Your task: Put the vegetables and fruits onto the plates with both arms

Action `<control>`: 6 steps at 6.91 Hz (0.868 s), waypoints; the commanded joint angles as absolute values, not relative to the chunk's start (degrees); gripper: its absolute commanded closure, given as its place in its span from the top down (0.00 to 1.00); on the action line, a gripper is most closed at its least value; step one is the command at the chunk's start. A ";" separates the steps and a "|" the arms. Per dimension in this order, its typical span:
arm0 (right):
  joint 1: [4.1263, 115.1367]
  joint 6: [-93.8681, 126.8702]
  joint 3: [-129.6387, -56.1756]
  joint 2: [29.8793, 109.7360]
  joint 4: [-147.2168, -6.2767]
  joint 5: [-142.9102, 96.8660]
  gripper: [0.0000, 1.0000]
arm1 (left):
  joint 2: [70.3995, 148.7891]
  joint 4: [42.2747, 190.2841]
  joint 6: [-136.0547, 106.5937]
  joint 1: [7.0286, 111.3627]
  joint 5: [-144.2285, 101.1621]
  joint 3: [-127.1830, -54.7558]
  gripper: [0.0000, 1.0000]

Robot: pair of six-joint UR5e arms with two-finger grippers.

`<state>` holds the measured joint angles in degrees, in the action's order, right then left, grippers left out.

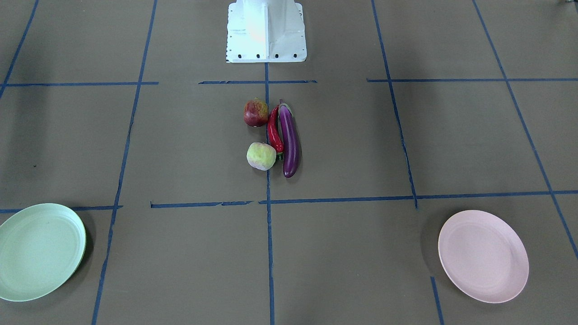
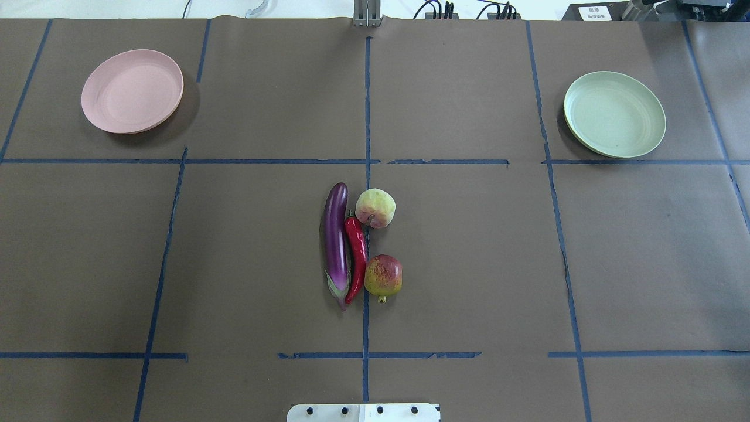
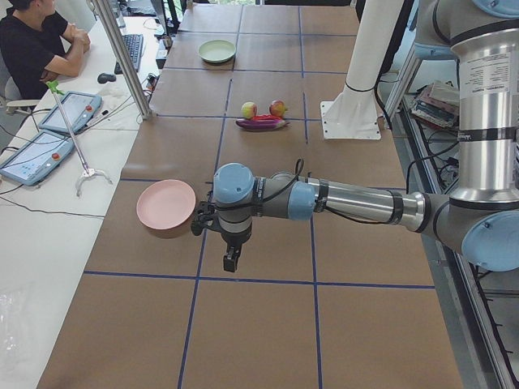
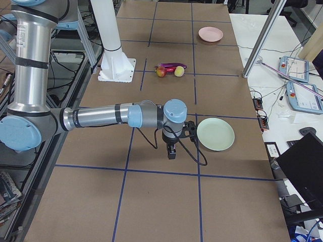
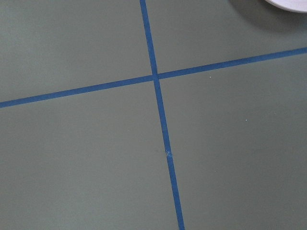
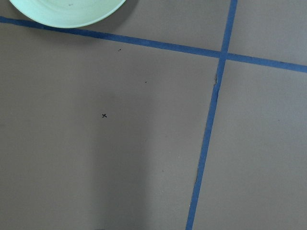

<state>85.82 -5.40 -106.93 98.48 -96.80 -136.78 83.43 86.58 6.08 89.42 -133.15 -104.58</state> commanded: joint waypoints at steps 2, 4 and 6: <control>85.87 -5.62 -107.14 98.53 -96.77 -136.58 1.00 | 82.44 87.10 6.33 89.21 -132.98 -104.68 1.00; 85.87 -5.71 -107.31 98.53 -96.68 -132.56 1.00 | 82.35 86.49 5.89 89.21 -132.98 -104.68 1.00; 85.87 -5.63 -107.31 98.53 -96.68 -132.45 1.00 | 82.18 86.48 5.89 89.21 -133.15 -104.68 1.00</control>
